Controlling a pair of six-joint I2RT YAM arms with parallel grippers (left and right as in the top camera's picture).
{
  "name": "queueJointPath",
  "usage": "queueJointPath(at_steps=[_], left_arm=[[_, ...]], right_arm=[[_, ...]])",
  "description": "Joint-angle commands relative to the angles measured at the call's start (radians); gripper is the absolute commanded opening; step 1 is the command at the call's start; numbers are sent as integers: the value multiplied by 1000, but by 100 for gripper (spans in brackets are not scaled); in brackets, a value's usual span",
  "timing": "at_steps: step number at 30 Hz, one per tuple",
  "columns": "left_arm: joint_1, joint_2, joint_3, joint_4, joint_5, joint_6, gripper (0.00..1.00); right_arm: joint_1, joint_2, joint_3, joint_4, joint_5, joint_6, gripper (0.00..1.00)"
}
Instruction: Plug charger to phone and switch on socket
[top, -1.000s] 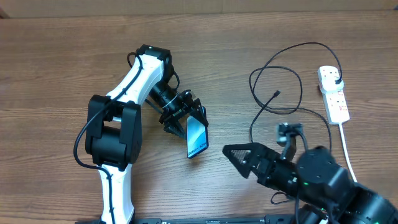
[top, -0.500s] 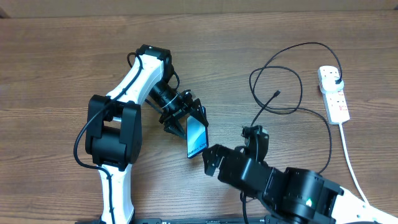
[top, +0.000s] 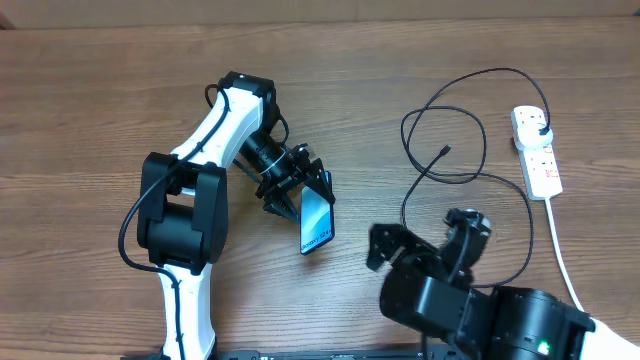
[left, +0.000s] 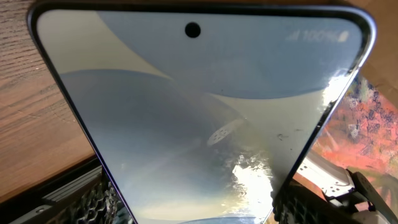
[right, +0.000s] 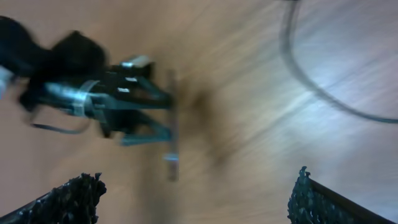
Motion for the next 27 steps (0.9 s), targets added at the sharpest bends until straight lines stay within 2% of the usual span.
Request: queueJointPath(at_steps=[1, 12, 27], left_arm=[[-6, 5, 26, -10, 42, 23, 66], [-6, 5, 26, -10, 43, 23, 66], [-6, 5, 26, -10, 46, 23, 66]], right_arm=[[7, 51, -42, 58, 51, 29, 100], [7, 257, -72, 263, 37, 34, 100], [7, 440, -73, 372, -35, 33, 100]])
